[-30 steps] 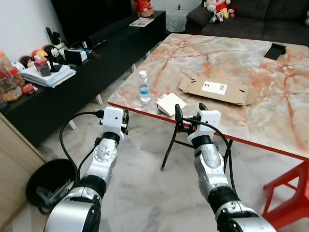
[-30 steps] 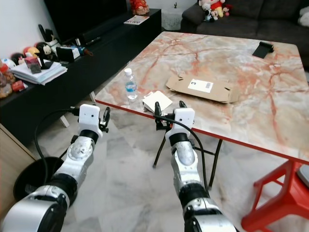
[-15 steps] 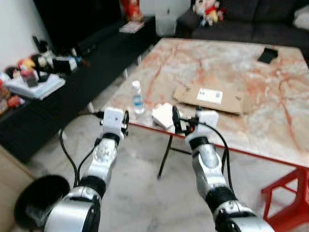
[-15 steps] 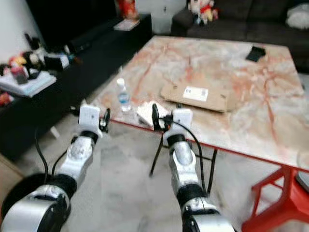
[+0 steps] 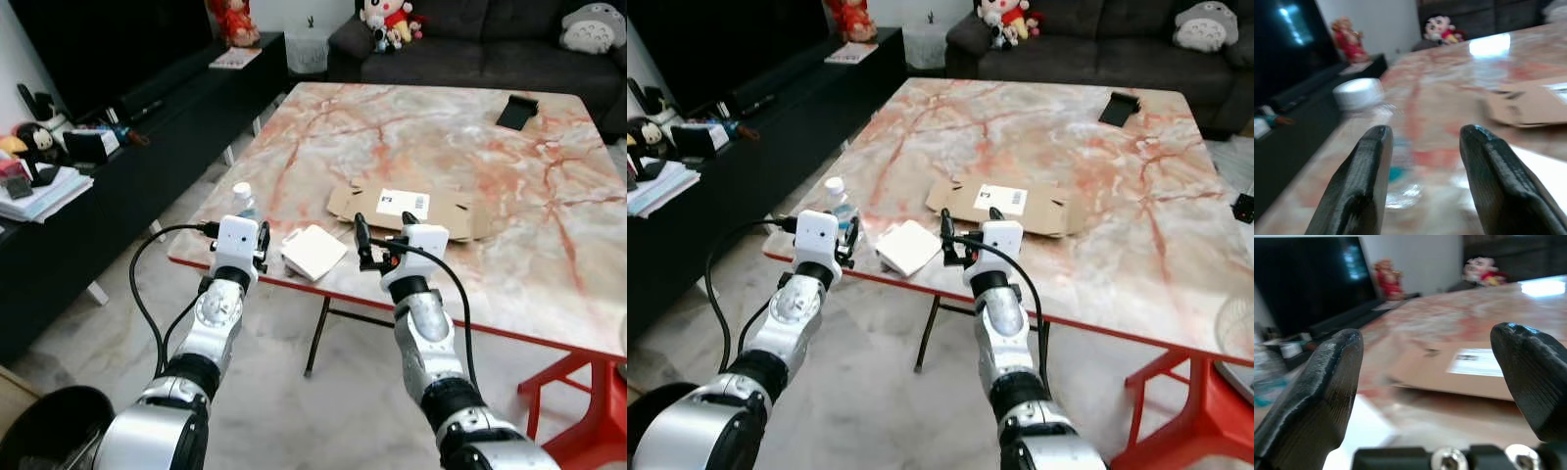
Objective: Picking trash to rubbish bin
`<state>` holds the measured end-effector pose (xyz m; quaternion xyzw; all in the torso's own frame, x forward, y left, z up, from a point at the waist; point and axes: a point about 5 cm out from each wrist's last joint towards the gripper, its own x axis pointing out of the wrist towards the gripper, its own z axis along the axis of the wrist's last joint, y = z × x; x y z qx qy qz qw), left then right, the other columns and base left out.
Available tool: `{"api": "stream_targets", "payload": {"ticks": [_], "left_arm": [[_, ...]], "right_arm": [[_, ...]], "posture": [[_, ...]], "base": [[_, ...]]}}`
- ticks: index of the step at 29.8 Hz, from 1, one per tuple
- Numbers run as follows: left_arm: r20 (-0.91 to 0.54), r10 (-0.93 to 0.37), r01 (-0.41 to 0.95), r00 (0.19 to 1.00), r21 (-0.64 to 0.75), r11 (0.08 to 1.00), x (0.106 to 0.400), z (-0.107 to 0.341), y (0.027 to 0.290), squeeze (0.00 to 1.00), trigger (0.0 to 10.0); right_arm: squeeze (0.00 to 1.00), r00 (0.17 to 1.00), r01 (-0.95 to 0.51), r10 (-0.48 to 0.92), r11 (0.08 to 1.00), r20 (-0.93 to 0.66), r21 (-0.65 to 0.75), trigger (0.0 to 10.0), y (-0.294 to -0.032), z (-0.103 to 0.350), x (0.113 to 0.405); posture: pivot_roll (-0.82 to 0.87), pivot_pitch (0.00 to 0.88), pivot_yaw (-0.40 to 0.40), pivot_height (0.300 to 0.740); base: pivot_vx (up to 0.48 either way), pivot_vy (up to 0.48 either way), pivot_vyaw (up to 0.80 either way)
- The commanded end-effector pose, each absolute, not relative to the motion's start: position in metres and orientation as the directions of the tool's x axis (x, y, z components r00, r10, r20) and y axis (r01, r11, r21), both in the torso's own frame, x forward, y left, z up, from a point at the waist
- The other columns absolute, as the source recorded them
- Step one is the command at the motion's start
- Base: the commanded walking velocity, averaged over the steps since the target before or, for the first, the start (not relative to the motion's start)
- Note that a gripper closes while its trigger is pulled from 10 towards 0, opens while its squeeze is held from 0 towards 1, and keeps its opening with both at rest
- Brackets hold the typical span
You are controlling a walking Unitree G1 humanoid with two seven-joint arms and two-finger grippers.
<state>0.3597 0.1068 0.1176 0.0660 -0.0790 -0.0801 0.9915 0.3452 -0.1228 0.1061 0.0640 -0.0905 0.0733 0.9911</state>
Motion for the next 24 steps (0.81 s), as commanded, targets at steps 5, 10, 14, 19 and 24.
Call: {"api": "stream_targets", "payload": {"ticks": [5, 10, 14, 19, 24], "left_arm": [[0.151, -0.190, 0.165, 0.970, 0.166, 0.972, 0.360, 0.119, 0.110, 0.00, 10.0], [0.117, -0.237, 0.216, 0.964, 0.169, 0.962, 0.357, 0.113, 0.105, 0.00, 10.0], [0.066, -0.260, 0.250, 0.963, 0.129, 0.960, 0.355, 0.105, 0.103, 0.00, 10.0], [0.014, -0.268, 0.266, 0.963, 0.078, 0.961, 0.354, 0.097, 0.102, 0.00, 10.0], [0.036, -0.255, 0.251, 0.966, 0.081, 0.965, 0.355, 0.101, 0.104, 0.00, 10.0]], "right_arm": [[0.00, 0.969, -0.166, 0.138, 0.978, 0.207, 0.123, 10.0, -0.117, 0.112, 0.348], [0.00, 0.970, -0.166, 0.139, 0.978, 0.202, 0.126, 10.0, -0.117, 0.112, 0.348], [0.00, 0.970, -0.166, 0.138, 0.978, 0.200, 0.126, 10.0, -0.118, 0.112, 0.348], [0.00, 0.970, -0.164, 0.137, 0.978, 0.200, 0.126, 10.0, -0.118, 0.112, 0.348], [0.00, 0.971, -0.163, 0.137, 0.979, 0.196, 0.125, 10.0, -0.119, 0.111, 0.348]], "posture": [[-0.06, 0.000, 0.046, 0.740], [-0.06, 0.000, 0.045, 0.740], [-0.05, 0.000, 0.044, 0.740], [-0.06, 0.000, 0.043, 0.740], [-0.06, 0.000, 0.041, 0.740]], "base": [[0.336, 0.000, 0.00], [0.066, 0.000, 0.00], [0.000, 0.000, 0.00], [0.000, 0.000, 0.00], [0.000, 0.000, 0.00]]}}
